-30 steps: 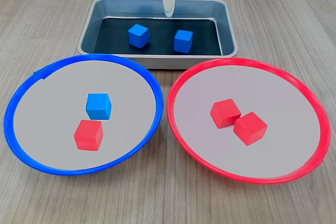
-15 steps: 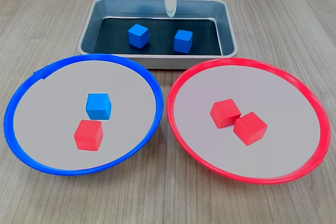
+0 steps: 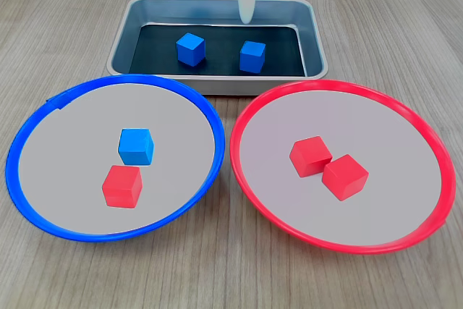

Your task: Resolve any anomalies and move all blocks to matching dishes

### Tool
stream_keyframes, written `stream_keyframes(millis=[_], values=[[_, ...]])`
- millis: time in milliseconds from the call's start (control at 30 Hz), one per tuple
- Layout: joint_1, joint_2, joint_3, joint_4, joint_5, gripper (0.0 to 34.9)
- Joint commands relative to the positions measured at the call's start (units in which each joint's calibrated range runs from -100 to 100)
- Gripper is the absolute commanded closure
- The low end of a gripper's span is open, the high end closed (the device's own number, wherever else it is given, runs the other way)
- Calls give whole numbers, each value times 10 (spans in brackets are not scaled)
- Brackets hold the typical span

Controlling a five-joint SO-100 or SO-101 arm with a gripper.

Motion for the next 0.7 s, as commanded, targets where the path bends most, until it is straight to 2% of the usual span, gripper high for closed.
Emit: stream_keyframes(millis=[0,233,500,533,567,633,667], values=[[8,84,-46,-19,0,164],[18,259,-117,-11,6,179],[-24,323,-150,-12,-6,200],[-25,324,-151,-12,-7,219],[-26,327,-155,-11,-7,253],[-25,334,-165,-6,-9,340],[-24,336,-168,-6,-9,346]])
